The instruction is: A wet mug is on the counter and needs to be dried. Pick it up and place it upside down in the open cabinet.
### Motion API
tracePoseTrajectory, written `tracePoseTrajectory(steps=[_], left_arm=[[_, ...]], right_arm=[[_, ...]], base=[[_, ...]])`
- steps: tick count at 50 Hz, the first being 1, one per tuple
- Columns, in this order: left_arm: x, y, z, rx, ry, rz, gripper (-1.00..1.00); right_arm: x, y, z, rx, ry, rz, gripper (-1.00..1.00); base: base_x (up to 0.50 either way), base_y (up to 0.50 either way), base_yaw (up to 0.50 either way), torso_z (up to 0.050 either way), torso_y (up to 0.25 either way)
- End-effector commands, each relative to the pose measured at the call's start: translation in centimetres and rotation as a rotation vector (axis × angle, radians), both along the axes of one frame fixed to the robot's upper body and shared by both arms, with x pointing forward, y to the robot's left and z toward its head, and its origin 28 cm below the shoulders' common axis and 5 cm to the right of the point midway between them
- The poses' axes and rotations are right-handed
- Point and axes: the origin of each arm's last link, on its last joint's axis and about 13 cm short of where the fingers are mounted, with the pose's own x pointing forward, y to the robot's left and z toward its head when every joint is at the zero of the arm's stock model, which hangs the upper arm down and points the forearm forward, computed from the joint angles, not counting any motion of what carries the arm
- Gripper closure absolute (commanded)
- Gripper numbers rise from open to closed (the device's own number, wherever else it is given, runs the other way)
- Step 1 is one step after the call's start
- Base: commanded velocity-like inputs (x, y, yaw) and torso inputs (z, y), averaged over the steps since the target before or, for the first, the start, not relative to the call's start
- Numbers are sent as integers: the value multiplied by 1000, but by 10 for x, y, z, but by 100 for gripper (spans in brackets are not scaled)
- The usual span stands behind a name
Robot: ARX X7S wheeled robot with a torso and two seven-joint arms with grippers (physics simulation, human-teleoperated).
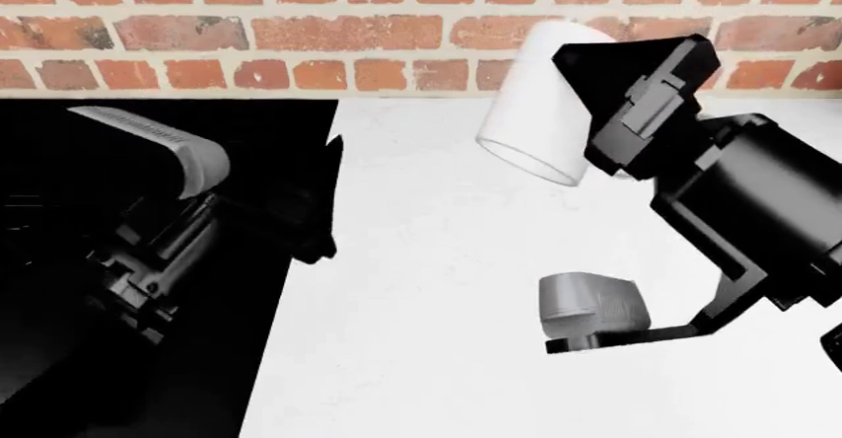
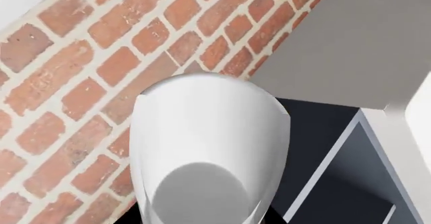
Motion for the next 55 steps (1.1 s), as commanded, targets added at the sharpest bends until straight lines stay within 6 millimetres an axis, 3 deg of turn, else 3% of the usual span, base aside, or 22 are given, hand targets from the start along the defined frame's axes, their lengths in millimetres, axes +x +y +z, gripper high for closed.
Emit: tracePoseTrajectory(steps=[1,15,19,32,55], left_arm=[[-15,4,10,6,212,-249,-100],[-18,6,22,-61,293,-347,-100],[-23,5,20,-50,364,-446,-100],[-30,1,17,-10,401,-561,-100],[-9,-3,27,48,422,-593,-100]], right_arm=[[-8,3,4,-81,-71,33,100],[-13,6,-3,-174,-112,81,100],[-13,6,-12,-268,-157,125,100],[-11,9,-21,-294,-153,154,100],[-15,10,-30,-296,-139,191,100]], base=[[0,0,0,0,0],[0,0,0,0,1],[0,0,0,0,0],[0,0,0,0,0],[0,0,0,1,0]])
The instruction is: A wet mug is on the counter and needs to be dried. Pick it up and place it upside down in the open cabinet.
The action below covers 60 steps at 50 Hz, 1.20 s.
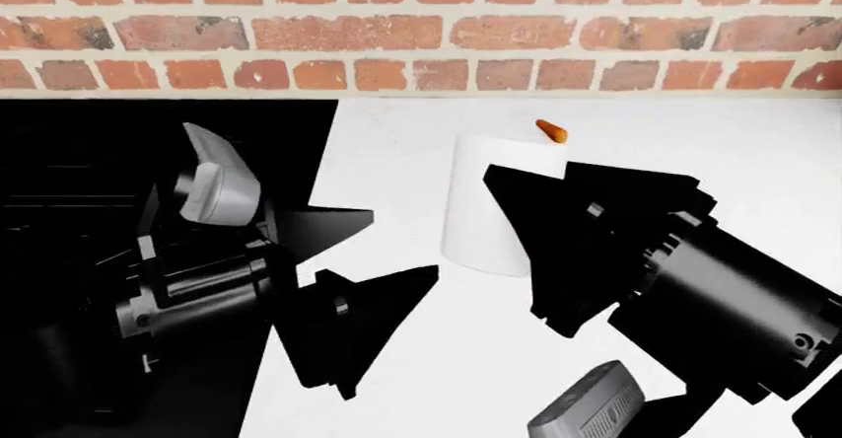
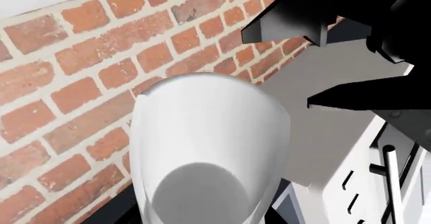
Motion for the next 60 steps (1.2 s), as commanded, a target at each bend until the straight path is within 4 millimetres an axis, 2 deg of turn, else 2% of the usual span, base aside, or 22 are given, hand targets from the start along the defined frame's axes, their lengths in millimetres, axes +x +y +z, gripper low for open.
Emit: tracePoseTrajectory(steps=[1,14,27,36,52,60], left_arm=[[9,-1,5,23,2,-20,-100],[12,-4,10,40,6,-55,-100],[0,-6,4,74,35,-147,-100],[1,-8,8,62,27,-155,-100],[-11,-3,16,40,2,-163,-100],[-12,-3,17,24,-4,-165,-100]], right_arm=[[-5,2,0,-17,-36,20,100],[-6,5,-4,-33,-24,47,100],[-4,4,-4,-37,-36,49,100],[-4,6,-1,-39,-36,52,100],[-1,0,5,-15,-67,11,100],[0,0,0,-13,-60,12,100]], base=[[0,0,0,0,0],[0,0,0,0,0],[0,0,0,0,1],[0,0,0,0,0],[0,0,0,0,0],[0,0,0,0,1]])
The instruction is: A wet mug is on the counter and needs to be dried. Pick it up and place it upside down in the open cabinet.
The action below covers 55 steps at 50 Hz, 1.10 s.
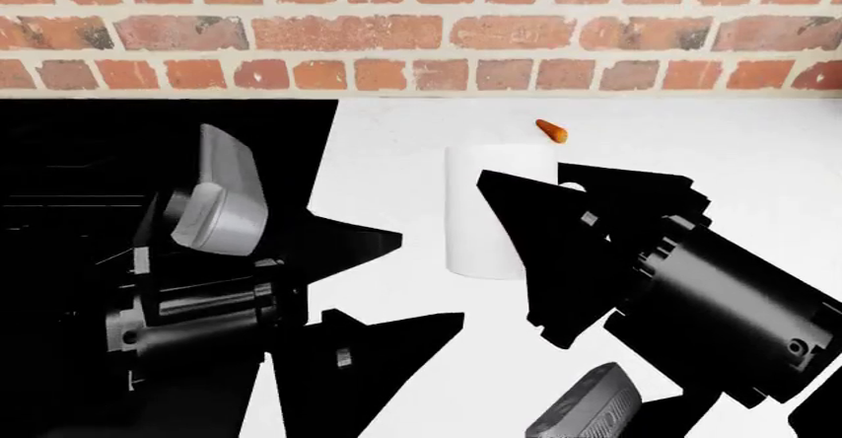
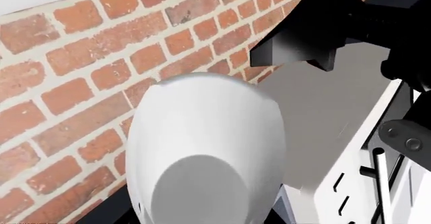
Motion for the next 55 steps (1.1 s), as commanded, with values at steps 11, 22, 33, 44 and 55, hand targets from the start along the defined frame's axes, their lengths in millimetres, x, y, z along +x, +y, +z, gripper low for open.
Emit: tracePoseTrajectory(steps=[11,22,33,44,55], left_arm=[[5,-6,11,-36,-20,-13,-100],[11,-11,13,-32,-19,-20,-100],[14,-14,10,-6,-7,-34,-100],[15,-16,7,20,6,-49,-100],[17,-17,6,26,10,-47,-100]], right_arm=[[-3,0,-7,-1,-30,12,100],[-4,2,-13,4,-19,36,100],[-7,5,-14,1,-25,56,100],[-9,6,-13,-4,-42,72,100],[-9,7,-10,-3,-52,80,100]], base=[[0,0,0,0,0],[0,0,0,1,0],[0,0,0,0,1],[0,0,0,0,0],[0,0,0,0,0]])
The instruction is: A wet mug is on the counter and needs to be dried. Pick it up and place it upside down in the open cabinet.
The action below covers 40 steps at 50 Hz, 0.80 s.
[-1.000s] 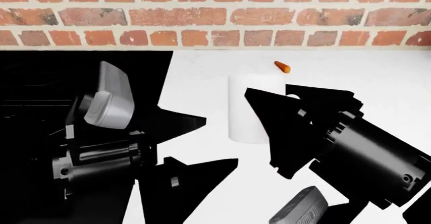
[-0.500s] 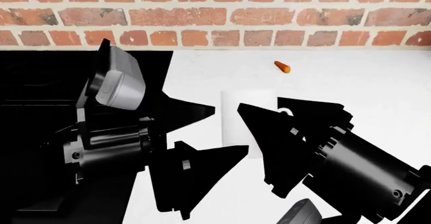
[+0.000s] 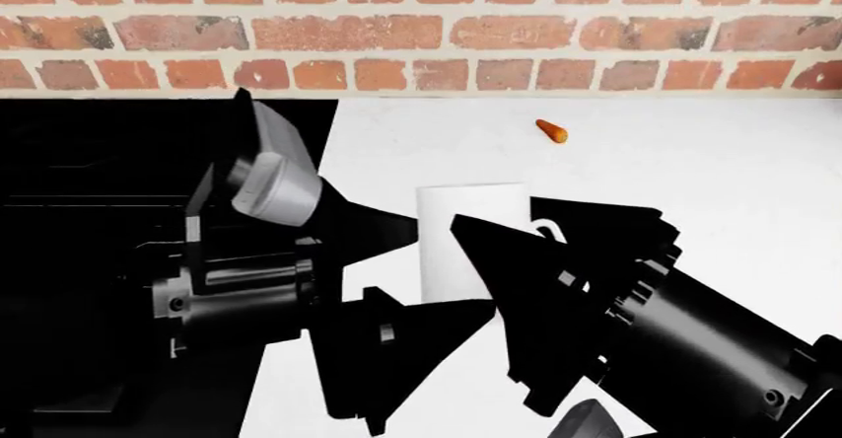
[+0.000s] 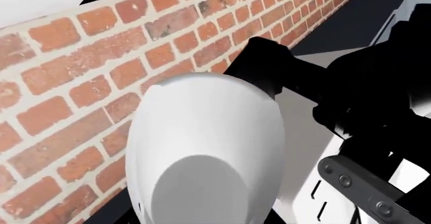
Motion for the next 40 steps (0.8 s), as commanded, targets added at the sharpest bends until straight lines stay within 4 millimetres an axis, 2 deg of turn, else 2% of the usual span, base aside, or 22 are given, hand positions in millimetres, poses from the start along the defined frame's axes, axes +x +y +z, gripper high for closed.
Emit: tracePoseTrajectory(steps=[1,28,29,40], left_arm=[[2,-1,-1,9,5,-1,-100],[9,-2,-5,-5,31,16,-100],[10,-3,-5,-3,32,19,100],[12,-2,-6,-2,34,22,100]], right_arm=[[-2,1,6,-6,-57,5,100],[-7,3,17,19,-100,24,100],[-7,4,17,21,-101,24,100],[-7,3,19,39,-112,29,100]], base=[[0,0,0,0,0],[0,0,0,0,0],[0,0,0,0,0],[0,0,0,0,0]])
